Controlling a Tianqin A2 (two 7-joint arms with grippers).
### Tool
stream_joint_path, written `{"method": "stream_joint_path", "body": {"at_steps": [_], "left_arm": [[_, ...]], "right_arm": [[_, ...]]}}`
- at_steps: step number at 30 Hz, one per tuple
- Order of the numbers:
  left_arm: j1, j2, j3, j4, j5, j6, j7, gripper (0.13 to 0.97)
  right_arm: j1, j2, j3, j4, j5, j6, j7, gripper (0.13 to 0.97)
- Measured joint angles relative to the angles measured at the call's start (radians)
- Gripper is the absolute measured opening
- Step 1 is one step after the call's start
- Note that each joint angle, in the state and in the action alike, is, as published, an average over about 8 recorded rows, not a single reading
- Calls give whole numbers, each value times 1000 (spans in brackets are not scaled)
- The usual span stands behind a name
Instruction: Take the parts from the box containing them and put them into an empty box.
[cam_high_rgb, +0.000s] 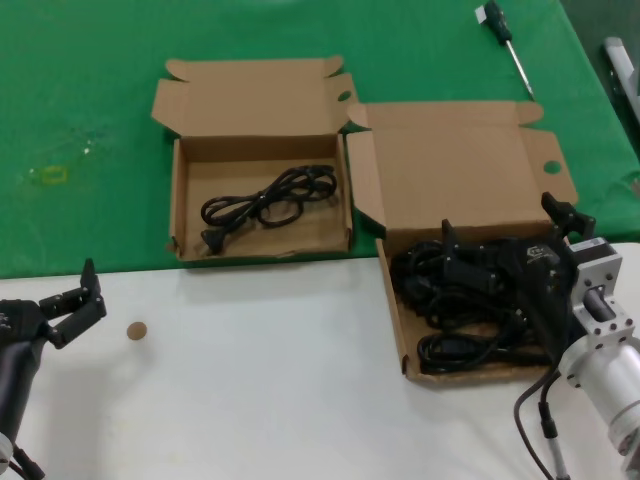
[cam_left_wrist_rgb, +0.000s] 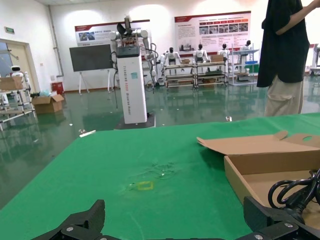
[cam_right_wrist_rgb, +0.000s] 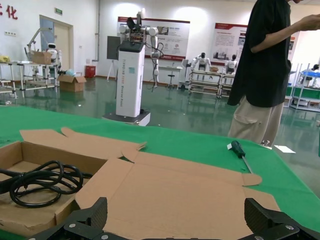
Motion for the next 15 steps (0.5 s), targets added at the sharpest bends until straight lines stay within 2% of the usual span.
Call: {"method": "stream_joint_path", "body": {"at_steps": [15], "left_arm": [[0, 0, 0, 0, 0, 0, 0, 966]], "right_arm": [[0, 0, 0, 0, 0, 0, 0, 966]]}}
